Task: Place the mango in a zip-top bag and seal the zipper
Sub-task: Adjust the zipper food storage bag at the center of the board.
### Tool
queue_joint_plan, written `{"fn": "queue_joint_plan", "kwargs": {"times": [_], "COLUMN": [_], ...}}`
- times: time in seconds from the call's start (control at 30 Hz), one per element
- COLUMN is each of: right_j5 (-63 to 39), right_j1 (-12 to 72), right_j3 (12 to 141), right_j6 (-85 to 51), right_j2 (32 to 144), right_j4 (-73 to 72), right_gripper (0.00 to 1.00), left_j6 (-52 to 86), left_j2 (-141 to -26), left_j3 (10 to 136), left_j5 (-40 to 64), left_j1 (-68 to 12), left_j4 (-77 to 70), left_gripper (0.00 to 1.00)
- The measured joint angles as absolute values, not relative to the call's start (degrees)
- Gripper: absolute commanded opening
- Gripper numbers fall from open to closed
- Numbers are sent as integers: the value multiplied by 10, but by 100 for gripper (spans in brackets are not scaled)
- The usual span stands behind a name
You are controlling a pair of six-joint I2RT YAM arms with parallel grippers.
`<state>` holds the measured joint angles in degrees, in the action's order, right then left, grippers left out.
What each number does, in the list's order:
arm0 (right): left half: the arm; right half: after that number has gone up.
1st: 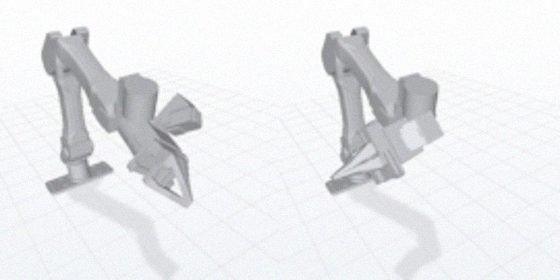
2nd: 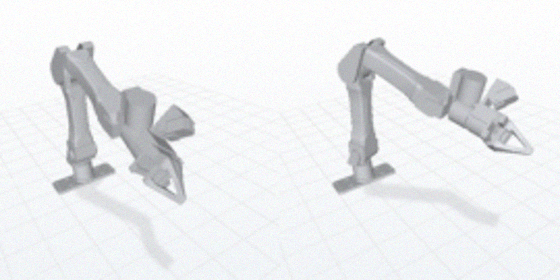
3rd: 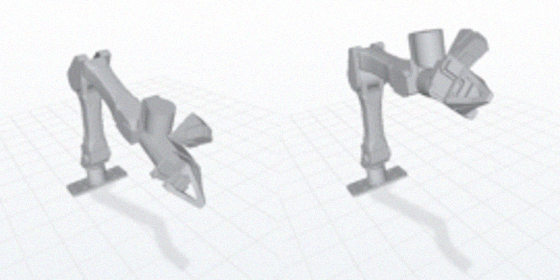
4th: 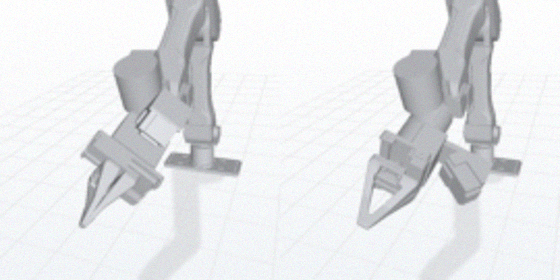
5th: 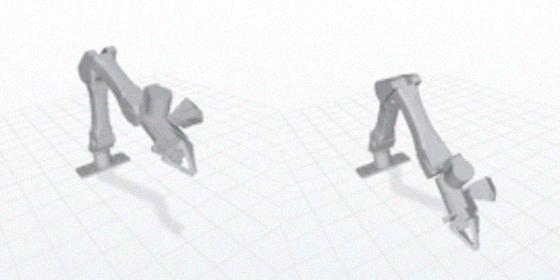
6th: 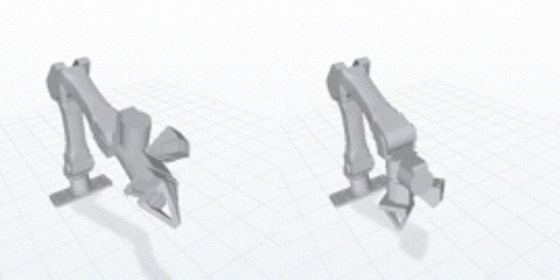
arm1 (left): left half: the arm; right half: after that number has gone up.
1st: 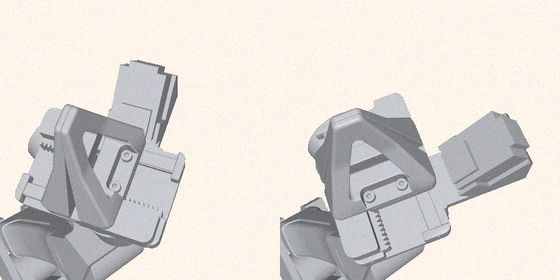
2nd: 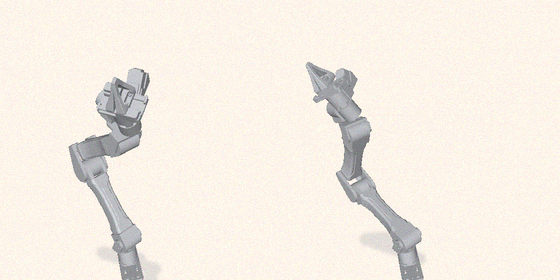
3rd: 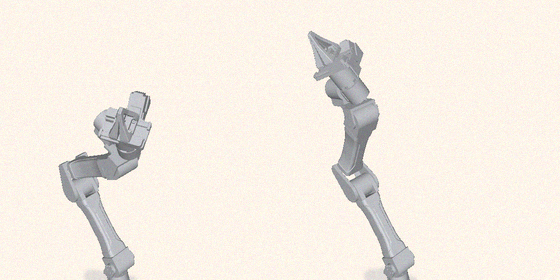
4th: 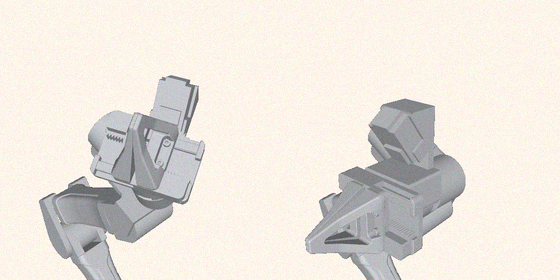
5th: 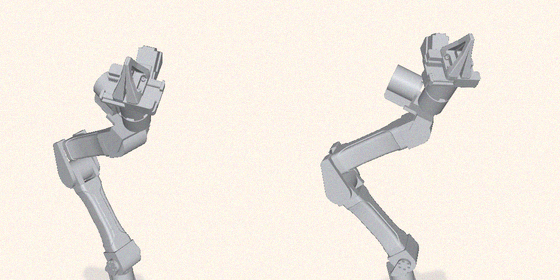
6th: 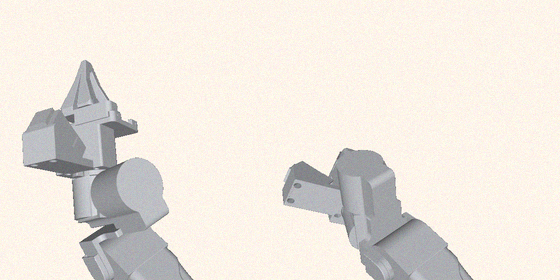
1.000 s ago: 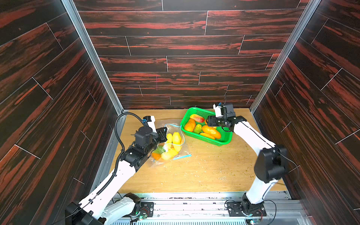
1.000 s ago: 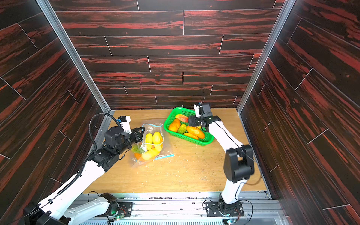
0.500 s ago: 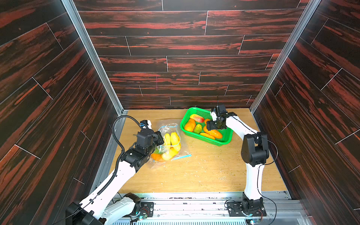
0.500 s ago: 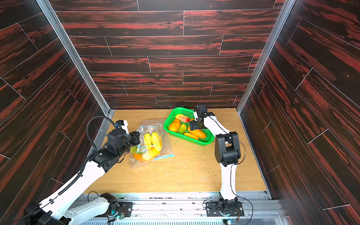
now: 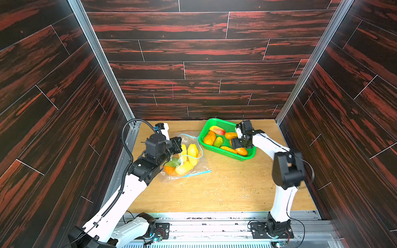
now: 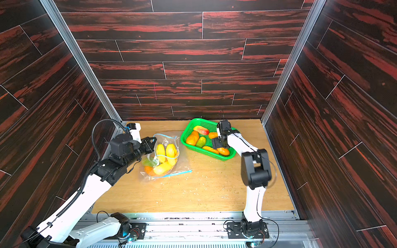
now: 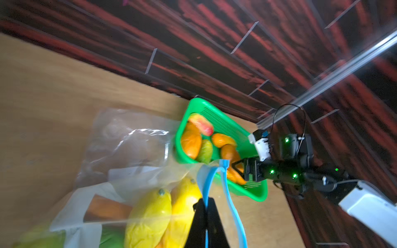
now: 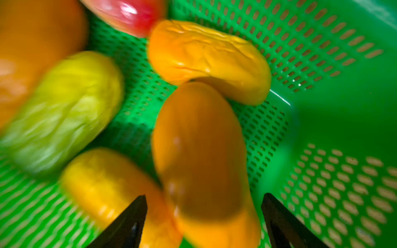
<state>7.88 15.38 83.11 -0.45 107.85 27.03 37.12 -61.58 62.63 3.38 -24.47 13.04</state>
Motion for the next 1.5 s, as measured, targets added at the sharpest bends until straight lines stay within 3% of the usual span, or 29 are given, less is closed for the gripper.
{"fn": "queue_joint_plan", "kwargs": {"times": [0.17,0.27,0.43,0.73,0.87,0.97,1.07,1.4,1.5], "right_j5": [-43,-114,-195,-255,-270,-281,-295,-320,-320], "right_j1": [157,166,184,245,267,274,278,280,280], "right_j3": [712,677,669,663,667,668,680,699,700], "right_j6": [-2,-4,-17,-23,-25,-27,-28,-34,-36], "right_j2": [903,860,888,922,934,940,953,1000,1002], "right_j4": [127,55,9,4,3,2,-1,-5,-4], "right_gripper": [87,86,86,86,87,87,86,86,86], "left_j6": [382,382,387,404,407,411,413,374,337], "left_j2": [-620,-628,-667,-707,-712,-712,-711,-627,-593], "left_j3": [629,629,627,599,598,598,598,547,539], "left_j5": [82,83,73,40,58,93,131,162,131], "left_j1": [-244,-244,-230,-186,-185,-185,-185,-188,-206], "left_j4": [104,106,116,148,148,135,119,107,132], "left_gripper": [0,0,0,1,13,34,48,71,71]}}
